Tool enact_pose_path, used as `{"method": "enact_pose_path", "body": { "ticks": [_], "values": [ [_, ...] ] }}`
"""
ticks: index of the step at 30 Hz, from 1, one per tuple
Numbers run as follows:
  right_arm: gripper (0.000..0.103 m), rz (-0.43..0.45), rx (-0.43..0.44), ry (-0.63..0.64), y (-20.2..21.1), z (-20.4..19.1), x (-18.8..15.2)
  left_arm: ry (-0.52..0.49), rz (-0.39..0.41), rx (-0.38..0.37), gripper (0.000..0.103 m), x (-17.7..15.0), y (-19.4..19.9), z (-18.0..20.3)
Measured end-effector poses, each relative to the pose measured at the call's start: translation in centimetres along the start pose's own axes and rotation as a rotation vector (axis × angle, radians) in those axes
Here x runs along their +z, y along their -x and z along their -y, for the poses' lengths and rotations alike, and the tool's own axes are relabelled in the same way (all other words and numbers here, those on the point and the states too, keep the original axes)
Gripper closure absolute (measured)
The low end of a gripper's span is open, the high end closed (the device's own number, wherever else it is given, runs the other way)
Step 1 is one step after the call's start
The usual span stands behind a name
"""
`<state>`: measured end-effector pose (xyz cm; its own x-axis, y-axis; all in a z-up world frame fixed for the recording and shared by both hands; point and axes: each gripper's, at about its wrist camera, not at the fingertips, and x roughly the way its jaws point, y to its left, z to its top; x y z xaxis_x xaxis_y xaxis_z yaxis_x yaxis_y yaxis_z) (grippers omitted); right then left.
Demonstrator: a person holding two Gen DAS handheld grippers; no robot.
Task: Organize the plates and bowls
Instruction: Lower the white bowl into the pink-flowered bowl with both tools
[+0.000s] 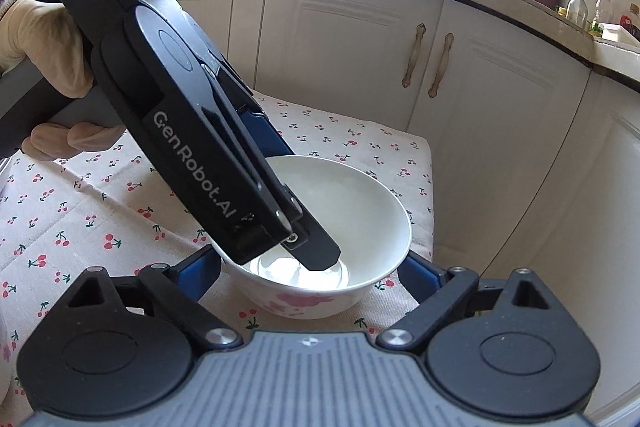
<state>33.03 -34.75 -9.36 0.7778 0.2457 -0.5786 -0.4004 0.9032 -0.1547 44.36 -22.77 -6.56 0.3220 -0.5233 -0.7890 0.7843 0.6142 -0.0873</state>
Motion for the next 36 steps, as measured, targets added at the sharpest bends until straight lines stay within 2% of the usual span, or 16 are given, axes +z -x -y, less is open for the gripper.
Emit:
{"method": "enact_pose_path", "body": {
  "ticks": [15, 27, 36],
  "values": [
    [0.006, -0.024, 0.012, -0.032, 1.2, -0.6, 0.8, 0.013, 0.017, -0.006, 0.025, -0.5, 1.7, 0.7],
    [0.006, -0.049, 0.036, -0.022, 6.2, -3.8, 1.8, 0.010, 0.052, -0.010, 0.025, -3.1, 7.7, 4.6],
    [0.006, -0.032, 0.050, 0.005, 11.0, -7.6, 2.6, 0.019, 0.098, 0.010, 0.025, -6.3, 13.1, 7.9]
  ]
}}
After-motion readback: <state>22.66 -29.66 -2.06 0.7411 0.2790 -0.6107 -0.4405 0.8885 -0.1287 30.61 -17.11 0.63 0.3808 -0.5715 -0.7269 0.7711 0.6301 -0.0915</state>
